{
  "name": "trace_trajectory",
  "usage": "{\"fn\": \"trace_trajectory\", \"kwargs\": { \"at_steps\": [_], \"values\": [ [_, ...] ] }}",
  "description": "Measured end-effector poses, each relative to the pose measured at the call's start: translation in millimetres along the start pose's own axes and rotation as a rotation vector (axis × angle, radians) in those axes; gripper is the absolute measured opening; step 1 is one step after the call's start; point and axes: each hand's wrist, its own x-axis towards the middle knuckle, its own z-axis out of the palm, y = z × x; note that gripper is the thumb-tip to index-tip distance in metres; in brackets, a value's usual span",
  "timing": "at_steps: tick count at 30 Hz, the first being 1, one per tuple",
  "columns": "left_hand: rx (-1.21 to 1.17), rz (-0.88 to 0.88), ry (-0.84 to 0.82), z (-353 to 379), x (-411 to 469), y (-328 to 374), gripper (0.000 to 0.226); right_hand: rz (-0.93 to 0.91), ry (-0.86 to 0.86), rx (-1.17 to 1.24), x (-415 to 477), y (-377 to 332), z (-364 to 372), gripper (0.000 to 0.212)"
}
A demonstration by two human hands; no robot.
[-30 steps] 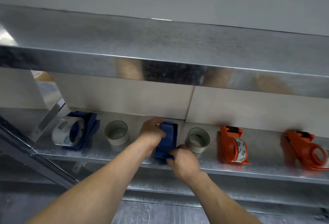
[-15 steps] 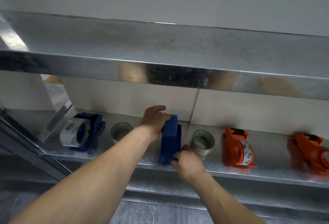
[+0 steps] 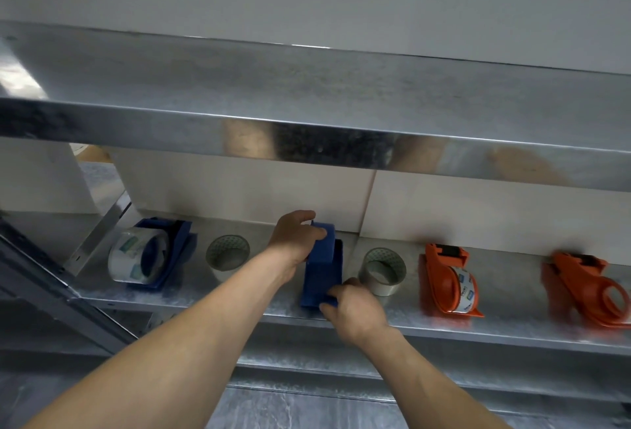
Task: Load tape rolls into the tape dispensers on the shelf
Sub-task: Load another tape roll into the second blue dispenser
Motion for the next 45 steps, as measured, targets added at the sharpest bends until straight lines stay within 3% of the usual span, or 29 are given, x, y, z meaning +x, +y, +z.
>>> {"fn": "trace_trajectory", "kwargs": {
  "at_steps": [7, 10, 17, 32, 35, 39, 45],
  "values": [
    [0.047, 0.013, 0.006, -0.8, -4.5, 3.3, 0.054, 0.035, 0.069, 0.092, -4.3, -5.8, -17.9, 0.036],
    [0.055, 0.019, 0.023, -2.7, -8.5, 5.5, 0.057, 0.066, 0.142, 0.197, -9.7, -11.9, -33.5, 0.047],
    [0.071, 0.079, 0.066, -6.9, -29.3, 15.0, 0.061, 0.090, 0.367, 0.464, -35.7, -29.9, -75.5, 0.051],
    [-0.106, 0.315, 0.147, 7.7, -145.4, 37.9, 0.060, -0.059, 0.557, 0.698, -135.1, -13.3, -125.3, 0.060],
    [-0.136, 0.341, 0.154, 22.7, -183.8, 38.9, 0.049, -0.082, 0.574, 0.746, -169.8, -0.3, -132.5, 0.058],
    [-0.188, 0.379, 0.152, 46.4, -233.2, 39.2, 0.018, -0.120, 0.605, 0.828, -215.0, 17.9, -144.3, 0.057],
    [-0.230, 0.444, 0.117, 82.1, -282.4, 46.4, 0.025, -0.135, 0.685, 0.838, -272.9, 41.5, -168.6, 0.057]
  ]
}}
